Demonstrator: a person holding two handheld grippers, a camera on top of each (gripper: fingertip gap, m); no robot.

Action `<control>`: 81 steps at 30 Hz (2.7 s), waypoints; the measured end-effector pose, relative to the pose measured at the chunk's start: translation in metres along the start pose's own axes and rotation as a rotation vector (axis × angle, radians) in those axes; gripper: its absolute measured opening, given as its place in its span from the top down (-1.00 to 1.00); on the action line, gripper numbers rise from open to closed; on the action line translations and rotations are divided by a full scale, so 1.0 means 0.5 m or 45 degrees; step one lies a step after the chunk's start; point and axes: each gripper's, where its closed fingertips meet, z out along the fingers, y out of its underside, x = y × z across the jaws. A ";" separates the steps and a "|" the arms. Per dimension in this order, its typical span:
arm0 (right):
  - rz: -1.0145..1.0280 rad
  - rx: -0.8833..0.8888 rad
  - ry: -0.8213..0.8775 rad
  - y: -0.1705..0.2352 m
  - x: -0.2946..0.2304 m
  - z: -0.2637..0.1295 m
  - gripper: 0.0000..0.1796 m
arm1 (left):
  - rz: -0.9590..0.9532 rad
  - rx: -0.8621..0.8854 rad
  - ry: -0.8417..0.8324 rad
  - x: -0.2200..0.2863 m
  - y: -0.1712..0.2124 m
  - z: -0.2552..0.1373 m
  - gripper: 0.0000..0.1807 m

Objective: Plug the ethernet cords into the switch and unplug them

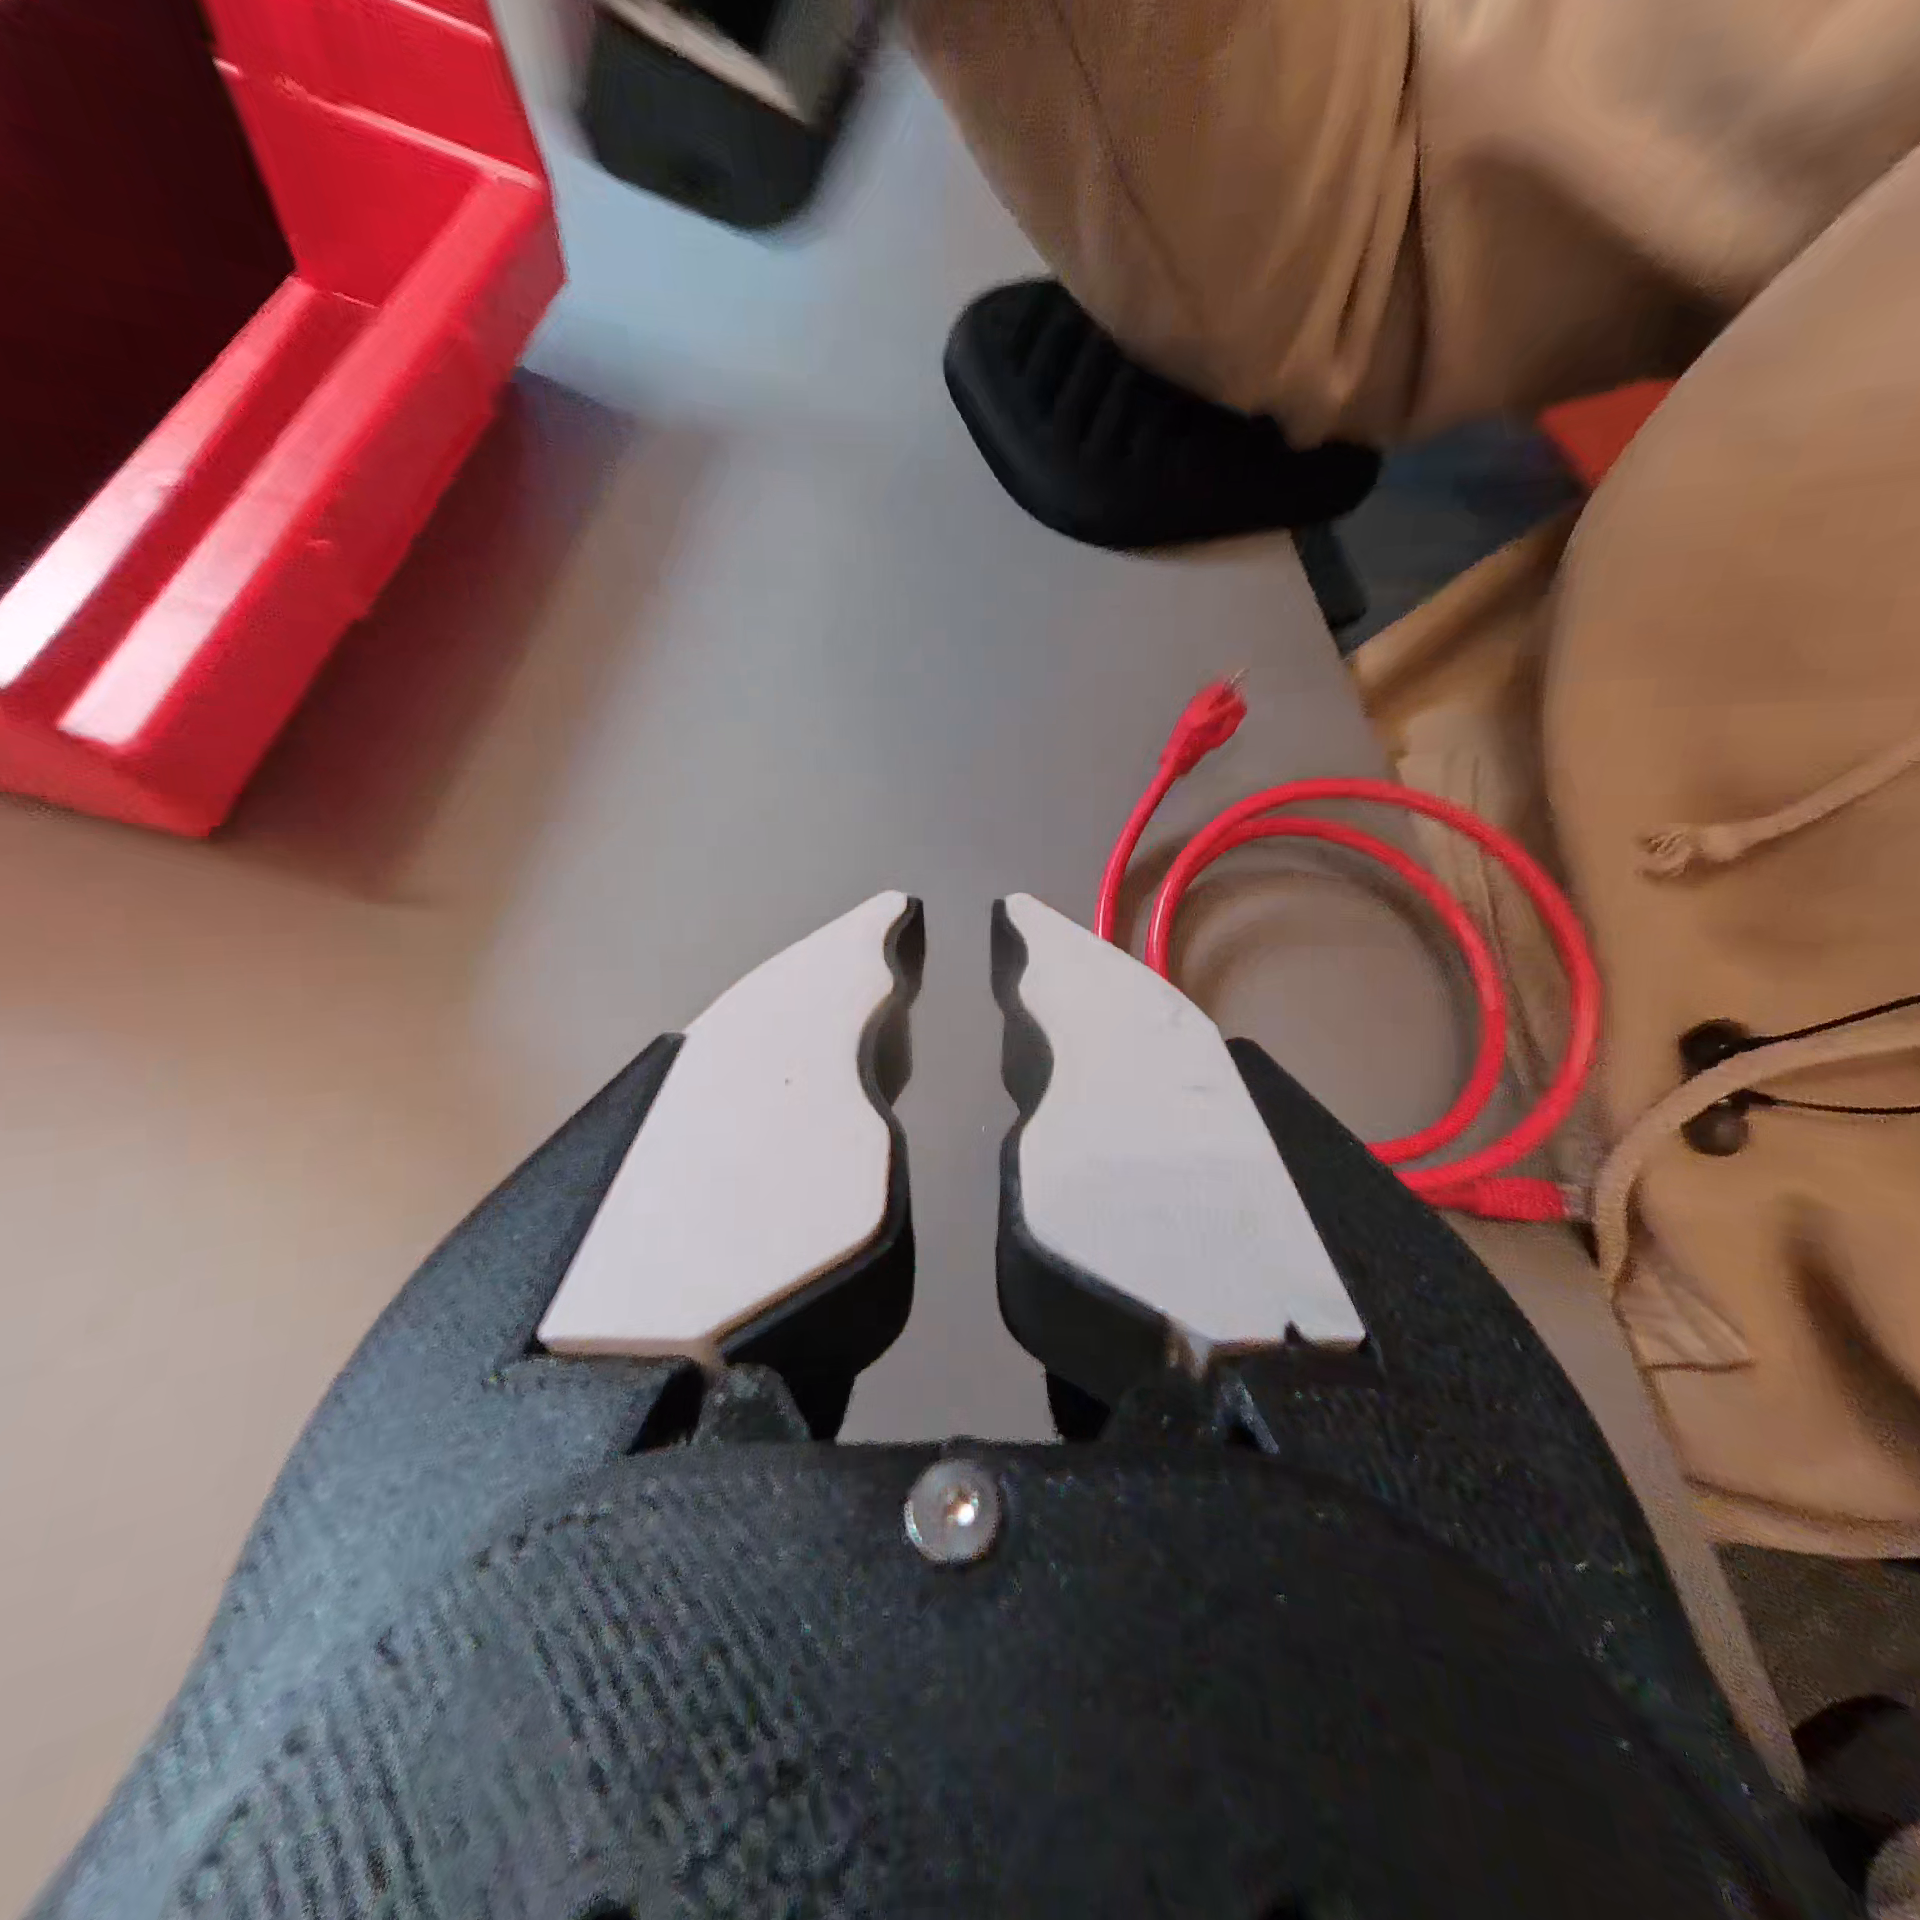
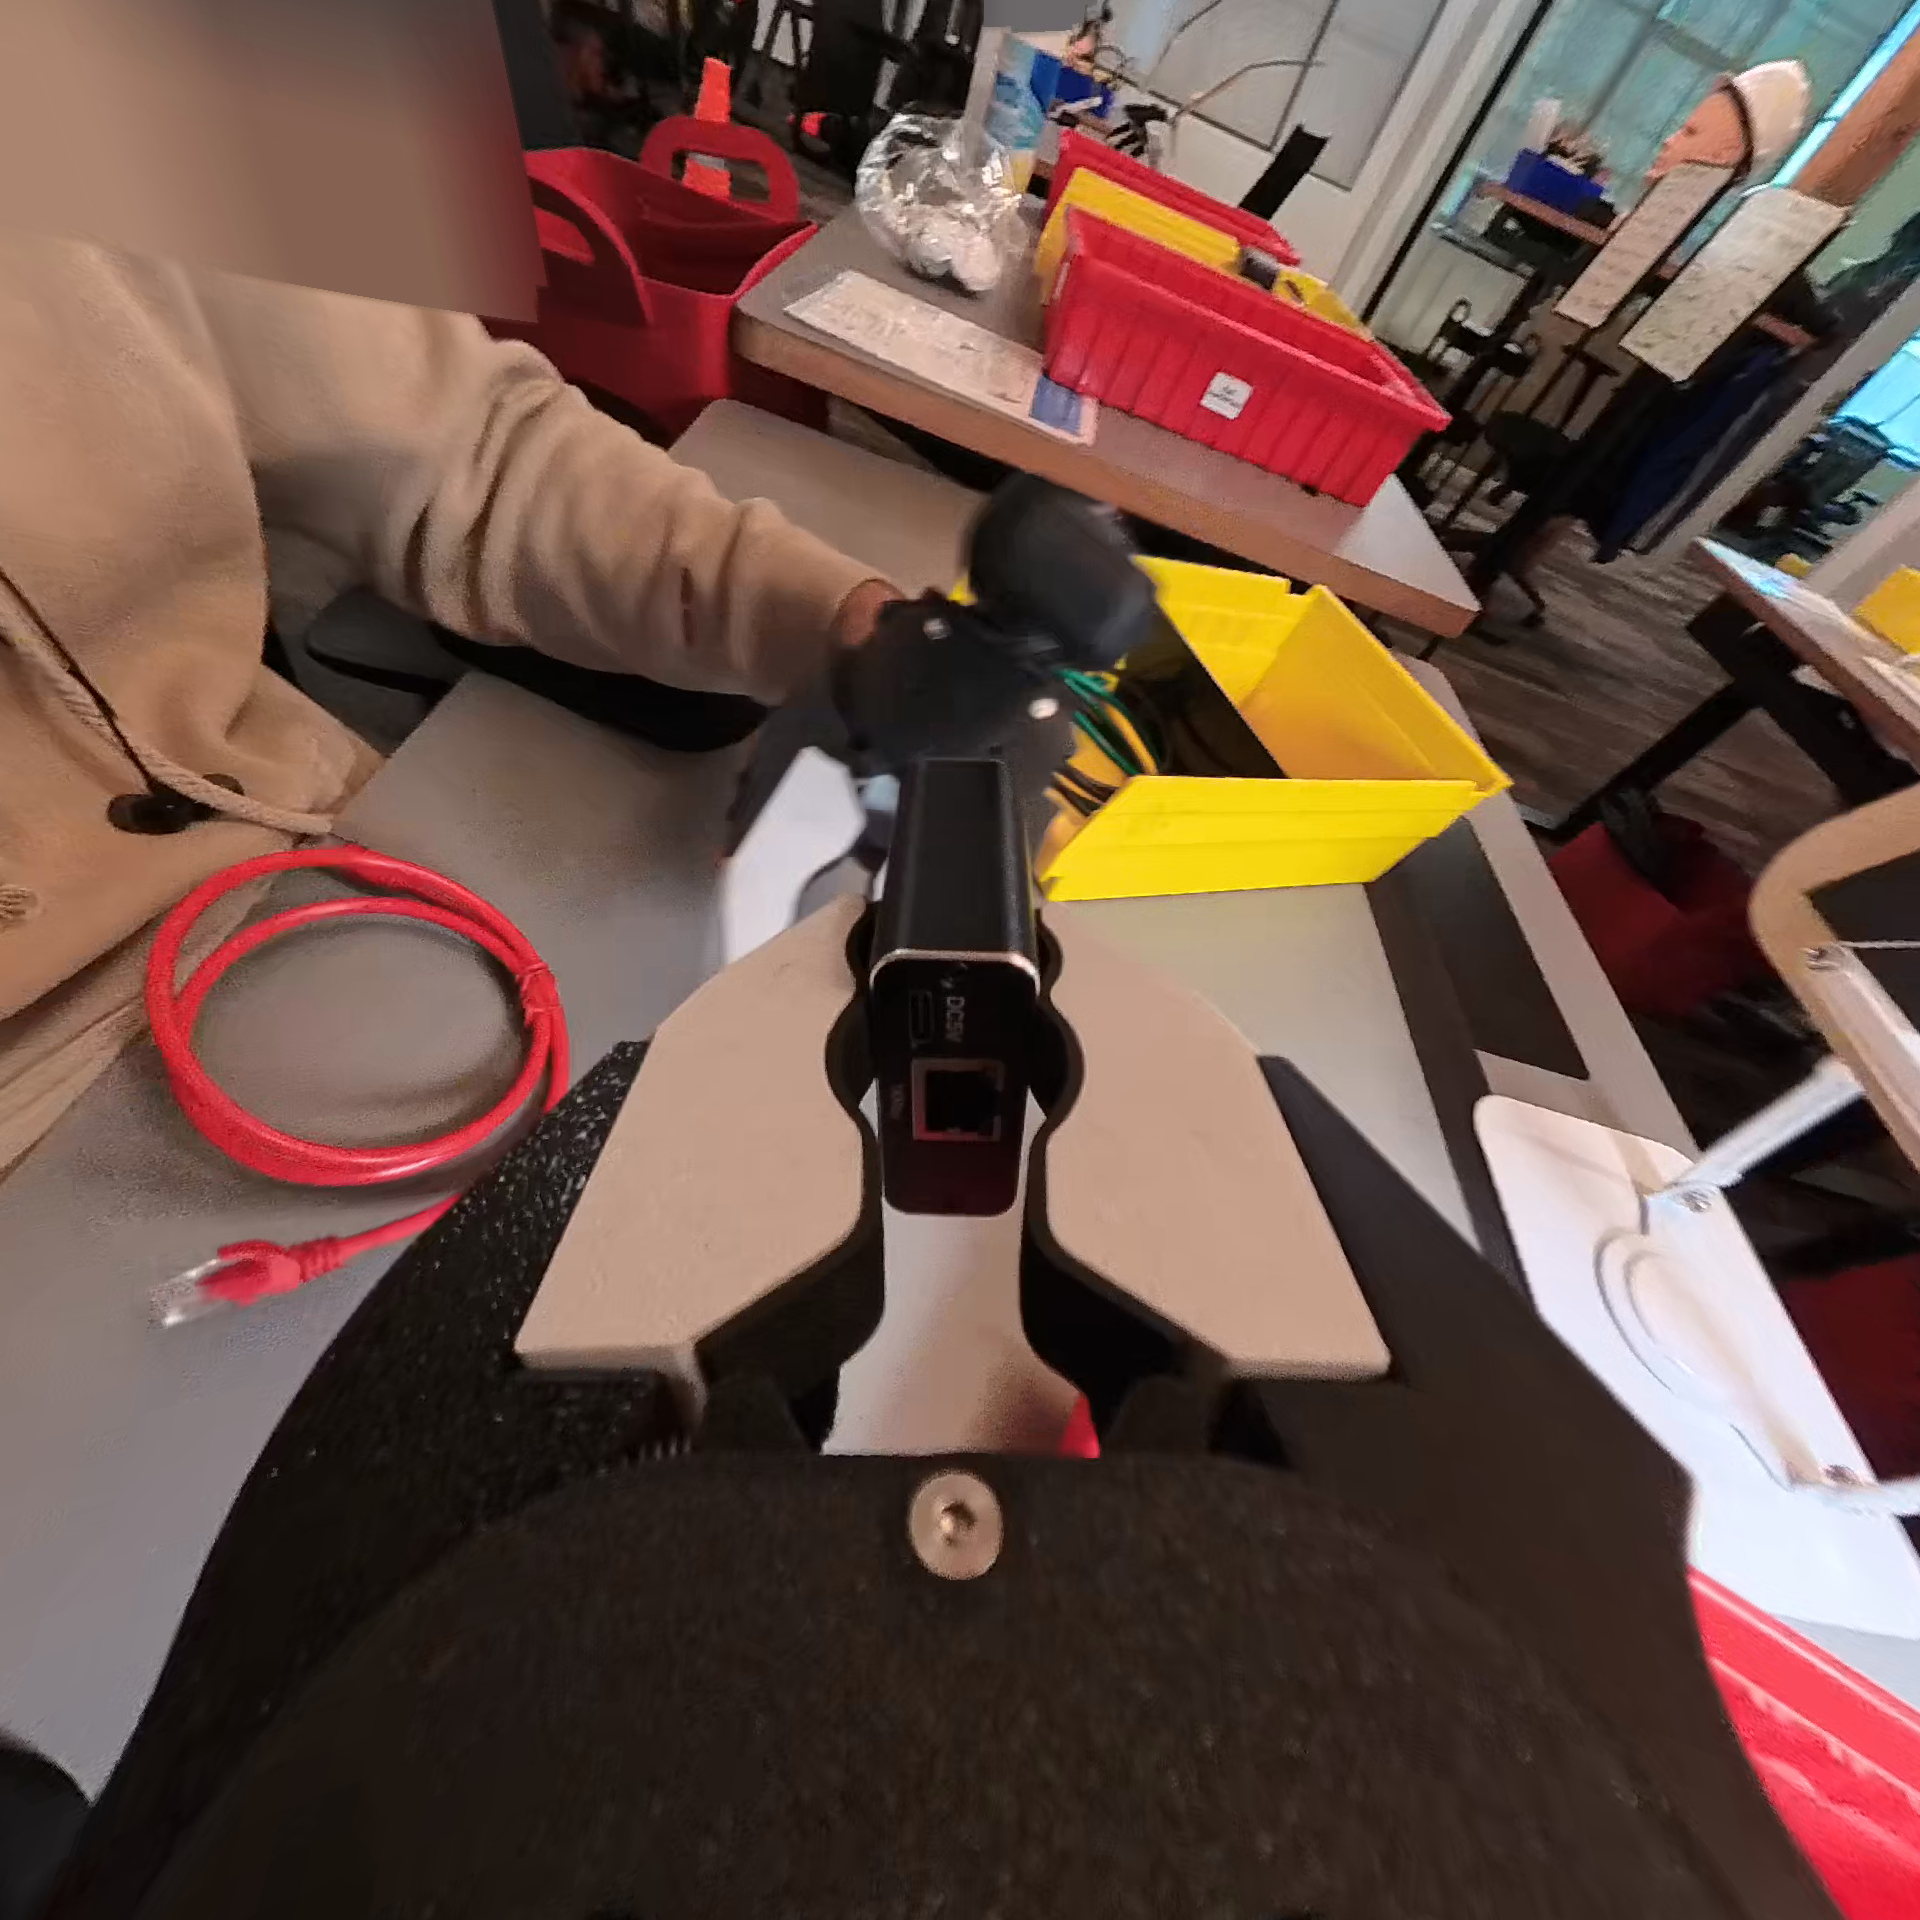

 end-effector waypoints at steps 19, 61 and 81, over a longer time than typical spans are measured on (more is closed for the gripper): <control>-0.054 0.058 0.389 -0.044 0.076 -0.138 0.72 | 0.614 -0.330 -0.023 0.121 0.036 0.220 0.77; 0.166 0.165 -0.464 -0.023 -0.095 -0.010 0.72 | -0.508 0.674 0.833 0.112 -0.124 -0.026 0.88; 0.125 0.055 -0.751 -0.007 -0.179 -0.011 0.72 | -0.837 0.541 1.178 0.155 -0.121 0.014 0.88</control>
